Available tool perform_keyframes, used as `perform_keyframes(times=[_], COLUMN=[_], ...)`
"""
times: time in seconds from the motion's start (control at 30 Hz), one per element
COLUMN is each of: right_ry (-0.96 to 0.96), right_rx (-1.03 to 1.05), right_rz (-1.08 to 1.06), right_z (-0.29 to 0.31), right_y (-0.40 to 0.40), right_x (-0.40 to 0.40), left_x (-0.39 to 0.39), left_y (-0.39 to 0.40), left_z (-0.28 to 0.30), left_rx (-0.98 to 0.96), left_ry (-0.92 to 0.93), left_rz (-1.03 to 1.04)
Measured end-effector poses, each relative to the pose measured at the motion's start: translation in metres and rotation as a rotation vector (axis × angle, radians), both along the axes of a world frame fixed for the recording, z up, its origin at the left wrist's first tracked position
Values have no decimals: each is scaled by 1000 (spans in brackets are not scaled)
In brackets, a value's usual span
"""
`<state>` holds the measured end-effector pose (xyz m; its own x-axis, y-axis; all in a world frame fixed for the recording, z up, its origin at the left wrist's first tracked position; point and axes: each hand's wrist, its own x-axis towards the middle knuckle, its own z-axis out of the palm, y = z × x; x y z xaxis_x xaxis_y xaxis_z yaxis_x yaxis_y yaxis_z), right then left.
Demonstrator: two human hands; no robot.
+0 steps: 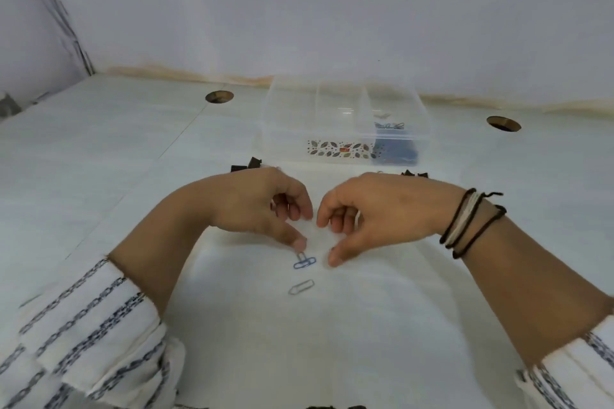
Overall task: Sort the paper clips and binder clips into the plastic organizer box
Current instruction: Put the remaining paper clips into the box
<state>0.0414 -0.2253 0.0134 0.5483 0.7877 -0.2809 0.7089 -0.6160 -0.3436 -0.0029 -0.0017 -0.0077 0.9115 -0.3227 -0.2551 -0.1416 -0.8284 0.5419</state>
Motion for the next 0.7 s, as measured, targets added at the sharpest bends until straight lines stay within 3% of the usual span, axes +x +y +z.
perform_keyframes(times=[0.2, 0.5, 0.7], right_ry=[-44, -25, -72], right_rx=[69, 124, -45], right_rz=[15, 53, -35], right_z=[-16, -17, -2], right_y=[21, 23, -2], right_x=[-17, -22, -9], left_x=[-1, -4, -6], left_y=[4, 5, 8], left_z=[-7, -8, -7], left_rx=[-97, -42, -33], left_ry=[-32, -86, -28], left_rz=[-37, -70, -53])
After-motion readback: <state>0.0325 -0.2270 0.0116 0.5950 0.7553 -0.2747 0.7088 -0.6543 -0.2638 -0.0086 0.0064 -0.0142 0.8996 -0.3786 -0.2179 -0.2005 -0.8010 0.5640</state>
